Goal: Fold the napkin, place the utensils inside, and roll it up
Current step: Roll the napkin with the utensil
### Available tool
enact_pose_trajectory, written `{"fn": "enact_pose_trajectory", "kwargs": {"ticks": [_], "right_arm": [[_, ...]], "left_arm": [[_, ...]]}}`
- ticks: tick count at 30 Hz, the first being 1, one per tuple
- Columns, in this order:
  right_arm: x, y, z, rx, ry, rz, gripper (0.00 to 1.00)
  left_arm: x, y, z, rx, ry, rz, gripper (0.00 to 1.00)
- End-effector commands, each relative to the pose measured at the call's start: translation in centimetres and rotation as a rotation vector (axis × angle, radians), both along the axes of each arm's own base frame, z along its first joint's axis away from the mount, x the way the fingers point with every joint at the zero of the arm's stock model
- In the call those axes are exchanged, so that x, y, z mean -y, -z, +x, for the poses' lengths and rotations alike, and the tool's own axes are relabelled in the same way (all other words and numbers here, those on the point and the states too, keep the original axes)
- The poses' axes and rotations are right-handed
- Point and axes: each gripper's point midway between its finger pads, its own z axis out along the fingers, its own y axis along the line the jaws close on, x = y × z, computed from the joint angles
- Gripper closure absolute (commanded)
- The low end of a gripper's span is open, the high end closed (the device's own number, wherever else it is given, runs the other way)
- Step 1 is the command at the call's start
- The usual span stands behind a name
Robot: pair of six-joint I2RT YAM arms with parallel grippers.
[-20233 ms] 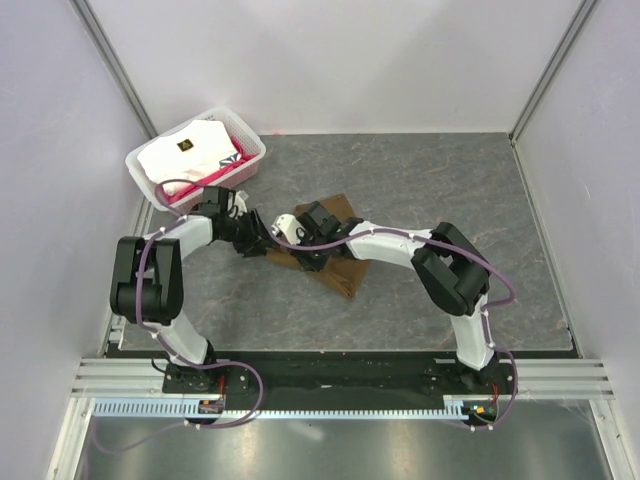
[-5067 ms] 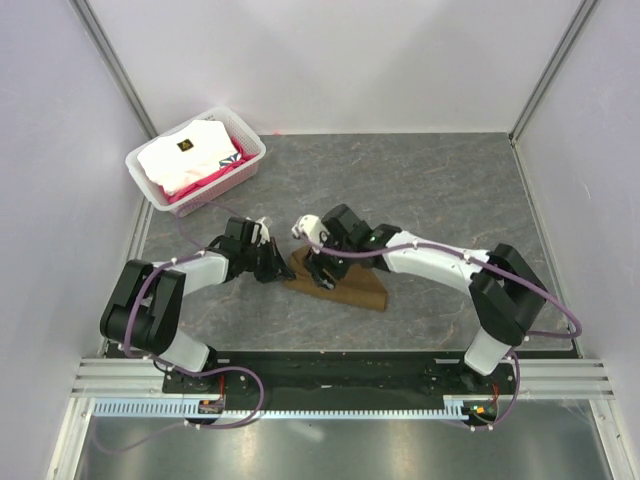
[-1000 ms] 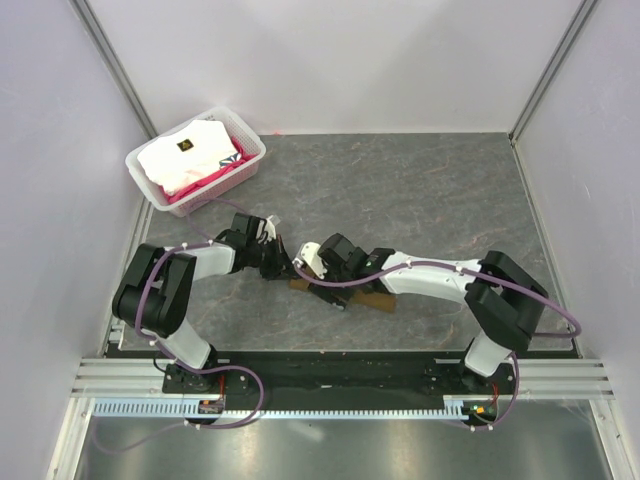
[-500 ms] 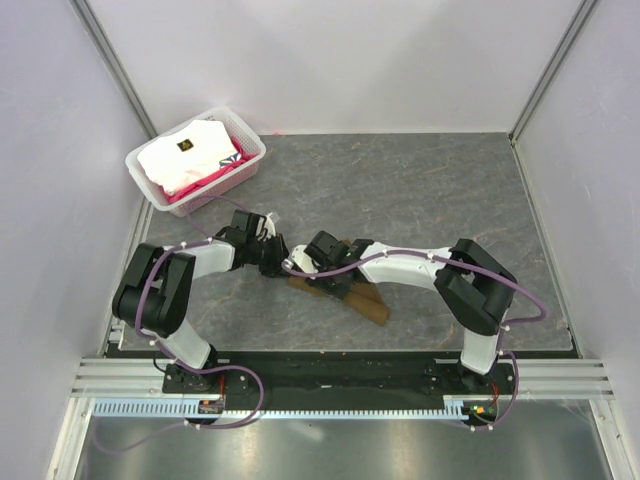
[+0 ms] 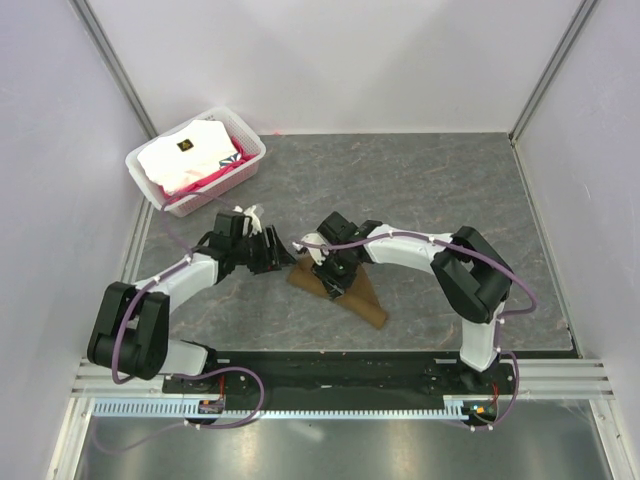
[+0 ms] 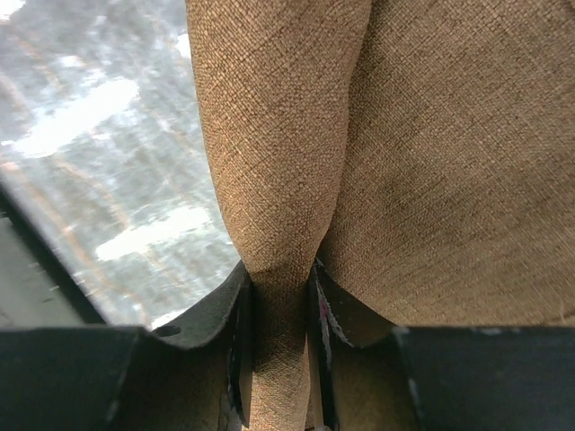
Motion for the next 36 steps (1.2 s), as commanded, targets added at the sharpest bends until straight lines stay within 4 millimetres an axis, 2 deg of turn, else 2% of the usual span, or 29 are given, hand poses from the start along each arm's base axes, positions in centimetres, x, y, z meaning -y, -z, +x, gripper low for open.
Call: {"fn": "enact_pose_trajectory", "kwargs": {"ticks": [1, 7, 15, 18, 22, 25, 33, 36], "right_arm": [[0.8, 1.0, -3.1, -0.238, 0.003, 0.022, 0.74], [0.7, 0.7, -3.3, -0.390, 0.009, 0.125, 0.73], [0.6, 1.7, -3.3, -0.539, 0.012, 0.193, 0.72], [0.7, 2.4, -3.2, -0.550, 0.016, 0.179, 0.72], [0.8, 2.7, -2.9, -0.551, 0.022, 0.173, 0.72], [0.9, 2.9, -2.8, -0.551, 0.026, 0.170, 0.71], [1.3, 3.5, -2.6, -0.546, 0.038, 0.150, 0.71], [1.2, 3.5, -2.5, -0.545, 0.038, 0.151, 0.71]], "left_arm": [[0.8, -0.1, -0.7, 0.052, 0.071, -0.042, 0.36], [2.2, -0.4, -1.0, 0.094, 0.139, -0.081, 0.35], [3.1, 0.8, -1.5, 0.079, 0.172, -0.083, 0.37], [3.2, 1.3, -1.5, 0.068, 0.176, -0.081, 0.41], [3.3, 2.0, -1.8, 0.040, 0.180, -0.079, 0.55], [3.2, 2.5, -2.3, 0.014, 0.178, -0.073, 0.60], [2.6, 3.3, -3.9, -0.028, 0.162, -0.071, 0.61], [2.4, 3.6, -4.0, -0.033, 0.156, -0.063, 0.73]]}}
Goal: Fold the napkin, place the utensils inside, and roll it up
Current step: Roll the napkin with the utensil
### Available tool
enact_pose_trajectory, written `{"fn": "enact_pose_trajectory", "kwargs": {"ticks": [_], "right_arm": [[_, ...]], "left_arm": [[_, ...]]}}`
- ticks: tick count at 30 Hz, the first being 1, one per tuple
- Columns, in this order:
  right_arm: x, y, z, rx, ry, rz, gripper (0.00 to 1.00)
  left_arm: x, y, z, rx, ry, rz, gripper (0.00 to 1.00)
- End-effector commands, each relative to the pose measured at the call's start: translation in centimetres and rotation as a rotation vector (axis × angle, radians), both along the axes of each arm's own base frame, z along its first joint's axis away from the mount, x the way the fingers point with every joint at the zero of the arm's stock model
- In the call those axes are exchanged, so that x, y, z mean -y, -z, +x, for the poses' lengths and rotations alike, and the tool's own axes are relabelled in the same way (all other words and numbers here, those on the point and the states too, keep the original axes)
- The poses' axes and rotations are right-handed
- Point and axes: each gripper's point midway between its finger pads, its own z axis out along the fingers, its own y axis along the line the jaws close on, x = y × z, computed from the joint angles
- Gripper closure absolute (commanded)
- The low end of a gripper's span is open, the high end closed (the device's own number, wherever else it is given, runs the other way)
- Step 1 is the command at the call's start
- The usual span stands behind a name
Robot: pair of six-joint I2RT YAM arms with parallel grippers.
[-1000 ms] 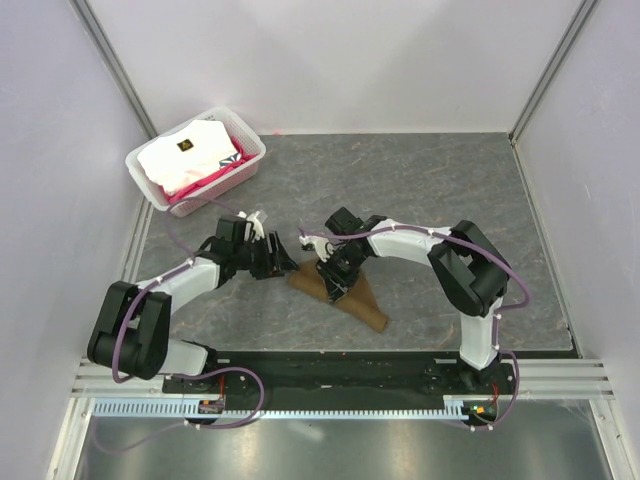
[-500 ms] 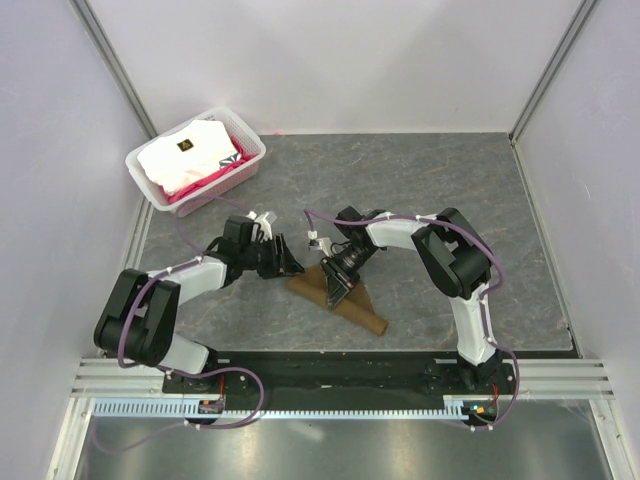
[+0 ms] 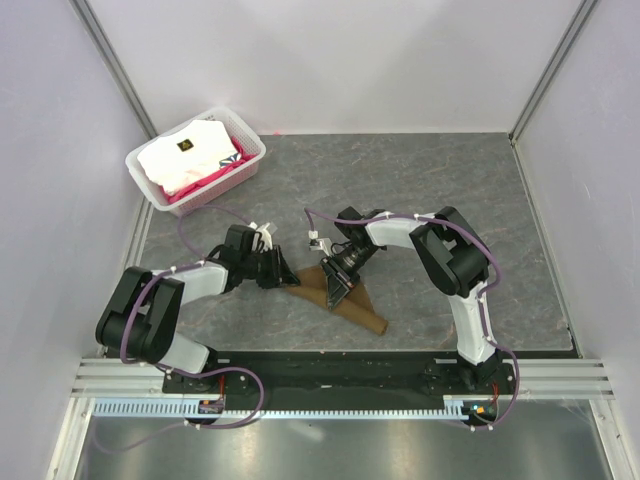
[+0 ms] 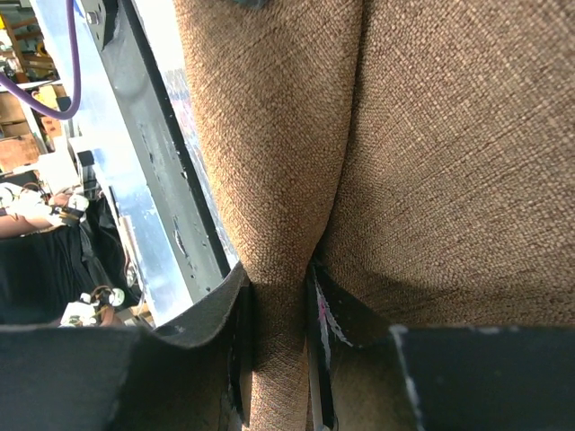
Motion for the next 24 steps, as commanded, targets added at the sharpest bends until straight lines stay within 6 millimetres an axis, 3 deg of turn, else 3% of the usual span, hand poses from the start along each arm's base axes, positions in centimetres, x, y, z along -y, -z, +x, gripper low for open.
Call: {"fn": "enact_pose_trajectory", "kwargs": {"ticks": [1, 5, 7, 11, 16, 19, 24], "right_arm": [[1.5, 3.4, 0.7, 0.079, -0.033, -0.098, 0.71], [1.4, 2.5, 1.5, 0.130, -0.019, -0.107, 0.61], [1.5, 1.8, 2.9, 0.205, 0.017, -0.141, 0.56], [1.7, -0.8, 5.3, 0.352, 0.085, -0.171, 0.33], [1.7, -5.4, 8.2, 0.599, 0.186, -0.144, 0.23], [1.2, -7.6, 8.5, 0.740, 0.201, -0.094, 0.21], [0.4, -7.9, 7.2, 1.007, 0.120, -0.161, 0.19]], "left_arm": [[0.1, -0.4, -0.2, 0.021, 0.013, -0.009, 0.83], [-0.2, 0.1, -0.2, -0.004, 0.008, 0.021, 0.98], [-0.2, 0.0, 0.1, -0.007, 0.004, 0.031, 0.98], [-0.6, 0.6, 0.0, -0.047, 0.011, 0.073, 0.98], [-0.6, 0.9, 0.4, -0.063, 0.017, 0.097, 0.98], [-0.8, 1.0, 0.6, -0.067, 0.009, 0.111, 0.98], [-0.9, 1.0, 1.0, -0.082, -0.009, 0.127, 0.98]]}}
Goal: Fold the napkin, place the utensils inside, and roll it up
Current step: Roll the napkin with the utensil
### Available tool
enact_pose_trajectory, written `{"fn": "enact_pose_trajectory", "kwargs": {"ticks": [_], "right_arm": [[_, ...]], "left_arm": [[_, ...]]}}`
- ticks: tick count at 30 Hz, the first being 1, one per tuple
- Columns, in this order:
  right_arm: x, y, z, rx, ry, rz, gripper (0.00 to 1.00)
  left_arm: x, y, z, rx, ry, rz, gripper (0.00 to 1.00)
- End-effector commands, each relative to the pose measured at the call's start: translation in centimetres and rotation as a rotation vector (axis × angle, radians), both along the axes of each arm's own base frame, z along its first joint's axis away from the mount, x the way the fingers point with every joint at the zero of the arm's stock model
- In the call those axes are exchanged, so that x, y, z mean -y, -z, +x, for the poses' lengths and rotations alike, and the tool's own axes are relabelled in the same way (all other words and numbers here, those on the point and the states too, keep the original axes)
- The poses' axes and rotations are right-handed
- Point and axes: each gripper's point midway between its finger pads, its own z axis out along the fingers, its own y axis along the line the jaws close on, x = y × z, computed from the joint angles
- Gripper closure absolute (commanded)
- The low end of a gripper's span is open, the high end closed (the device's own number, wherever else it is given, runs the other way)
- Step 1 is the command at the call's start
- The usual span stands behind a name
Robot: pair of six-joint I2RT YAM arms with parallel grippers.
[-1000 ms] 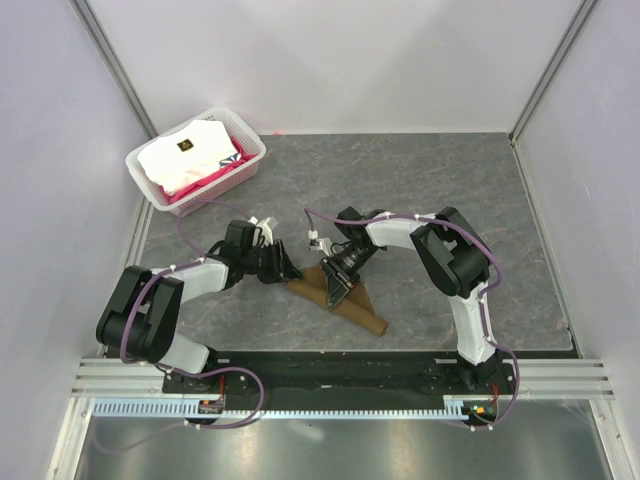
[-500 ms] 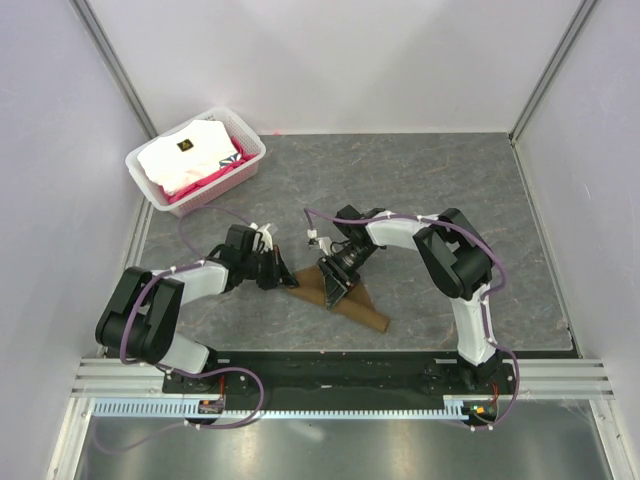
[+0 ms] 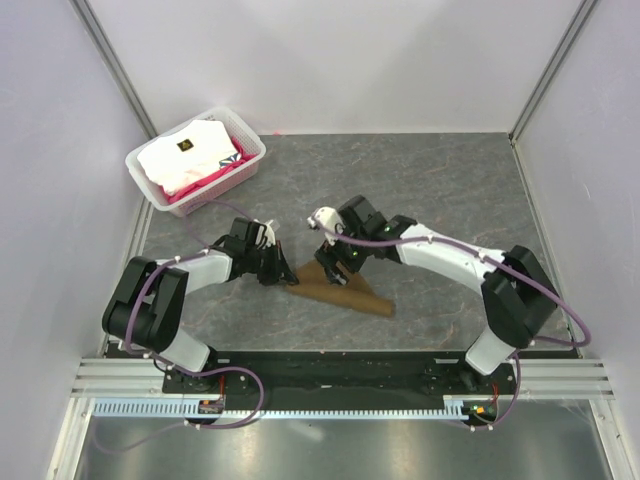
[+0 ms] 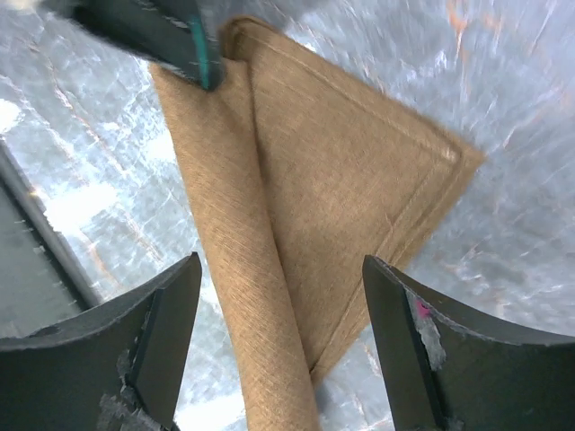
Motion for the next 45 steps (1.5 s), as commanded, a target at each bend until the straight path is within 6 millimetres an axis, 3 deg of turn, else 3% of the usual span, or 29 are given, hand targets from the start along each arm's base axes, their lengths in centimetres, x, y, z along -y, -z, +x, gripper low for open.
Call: {"fn": "enact_pose_trajectory", "kwargs": {"ticks": [1, 5, 12, 20, 25, 27, 31, 34, 40, 45], "right_arm": [[-1.0, -0.5, 0.3, 0.284, -0.025, -0.102, 0.19], [-1.7, 1.1, -1.2, 0.350, -0.059, -0.171, 0.19], [-2.9, 3.9, -3.2, 0.320, -0.131, -0.216, 0.25], [-2.4, 6.5, -3.1, 0.289, -0.131, -0.284, 0.37], [-2.0, 7.7, -3.4, 0.228, -0.141, -0.308, 0.57], [-1.6, 8.0, -3.4, 0.177, -0.142, -0.311, 0.65], [-1.5, 9.1, -5.5, 0.002, -0.184, -0.275, 0.70], [-1.0, 9.3, -5.7, -0.079, -0.163, -0.251, 0.71], [-0.8, 9.1, -6.4, -0.264, -0.151, -0.155, 0.71], [-1.0, 8.3, -6.3, -0.360, -0.145, -0.094, 0.69]], "left_arm": [[-0.8, 0.6, 0.9, 0.012, -0.007, 0.072, 0.98], [-0.8, 0.5, 1.1, 0.000, -0.012, 0.084, 0.98], [-0.7, 0.3, 1.5, -0.002, -0.011, 0.088, 0.98], [-0.5, -0.1, 1.8, 0.004, -0.007, 0.081, 0.98], [-0.1, -0.6, 2.0, 0.015, 0.004, 0.056, 0.97], [0.2, -1.2, 2.5, 0.024, -0.002, 0.040, 0.90], [0.4, -3.2, 4.4, 0.090, -0.026, 0.042, 0.54], [-0.7, -4.4, 5.4, 0.137, -0.077, 0.089, 0.40], [-3.4, -4.8, 5.3, 0.176, -0.187, 0.153, 0.34], [-2.3, -5.3, 3.3, 0.228, -0.138, 0.048, 0.35]]}}
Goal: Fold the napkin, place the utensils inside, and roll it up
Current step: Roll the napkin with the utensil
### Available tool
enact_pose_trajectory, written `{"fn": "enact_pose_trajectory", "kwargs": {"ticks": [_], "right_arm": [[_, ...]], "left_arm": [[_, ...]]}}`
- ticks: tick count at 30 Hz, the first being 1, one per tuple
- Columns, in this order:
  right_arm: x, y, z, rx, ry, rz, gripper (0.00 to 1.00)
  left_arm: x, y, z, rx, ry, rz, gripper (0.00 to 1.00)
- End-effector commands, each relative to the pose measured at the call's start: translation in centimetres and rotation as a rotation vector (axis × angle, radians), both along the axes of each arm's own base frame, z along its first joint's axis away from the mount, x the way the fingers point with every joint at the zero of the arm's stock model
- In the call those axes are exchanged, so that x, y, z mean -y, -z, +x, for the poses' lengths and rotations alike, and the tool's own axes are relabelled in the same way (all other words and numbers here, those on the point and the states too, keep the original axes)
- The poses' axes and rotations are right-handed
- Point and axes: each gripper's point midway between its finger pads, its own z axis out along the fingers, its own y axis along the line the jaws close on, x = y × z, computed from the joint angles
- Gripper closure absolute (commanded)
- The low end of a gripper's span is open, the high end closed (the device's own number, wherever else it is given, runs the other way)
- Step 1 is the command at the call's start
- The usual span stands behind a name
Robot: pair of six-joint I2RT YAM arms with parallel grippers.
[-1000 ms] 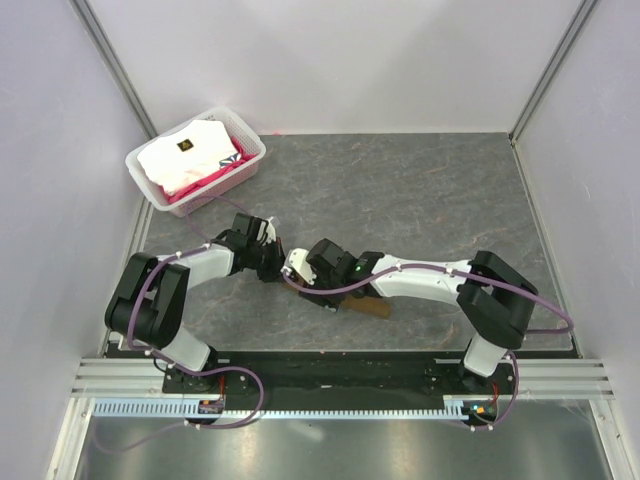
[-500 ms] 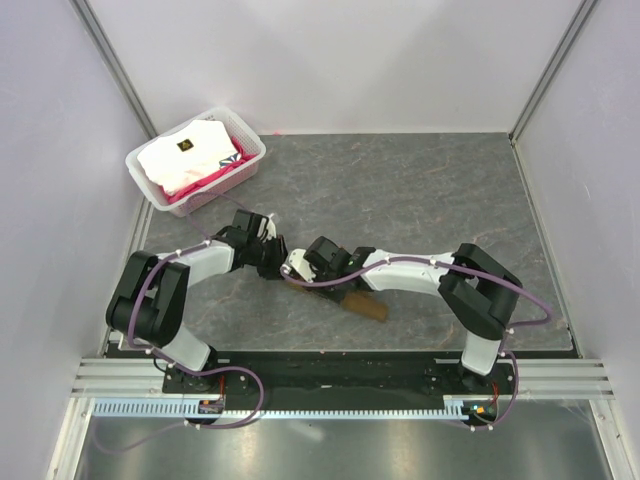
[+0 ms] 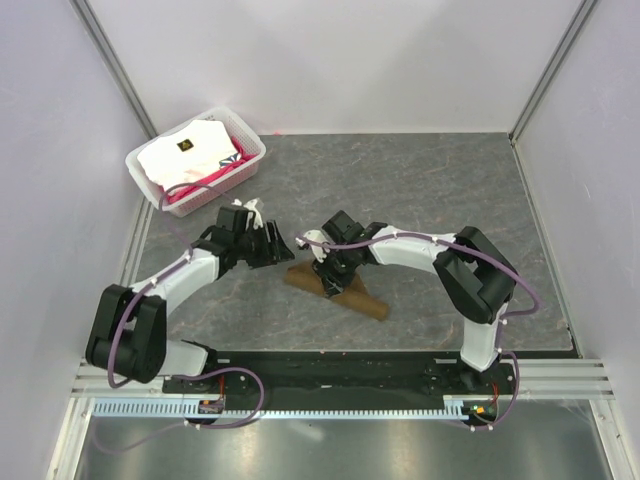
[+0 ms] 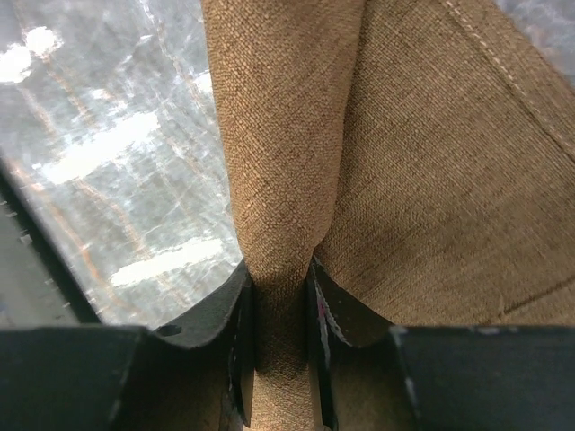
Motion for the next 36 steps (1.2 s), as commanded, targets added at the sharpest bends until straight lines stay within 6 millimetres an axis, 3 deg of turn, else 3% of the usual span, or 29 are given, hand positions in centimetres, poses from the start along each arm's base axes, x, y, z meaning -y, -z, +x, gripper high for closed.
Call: {"fn": "enact_pose_trajectory", "kwargs": {"ticks": [1, 5, 22, 31, 36], "right_arm": [[1.1, 1.0, -3.2, -0.232, -0.018, -0.018, 0.69], [0.7, 0.7, -3.2, -0.331, -0.013, 0.023, 0.69], [1.1, 1.8, -2.5, -0.526, -0.016, 0.102, 0.69], [1.2, 2.2, -2.3, -0.538, -0.012, 0.101, 0.66], [1.0, 1.4, -1.5, -0.495, 0.003, 0.096, 0.62]], "left_arm": [[1.0, -1.0, -1.0, 0.093, 0.044, -0.092, 0.36], [2.4, -1.9, -2.3, 0.137, 0.120, -0.190, 0.36], [3.0, 0.8, -4.5, 0.073, 0.168, -0.221, 0.48], [3.2, 2.6, -4.7, 0.022, 0.167, -0.211, 0.72], [2.9, 3.9, -4.7, -0.029, 0.148, -0.187, 0.92]]}}
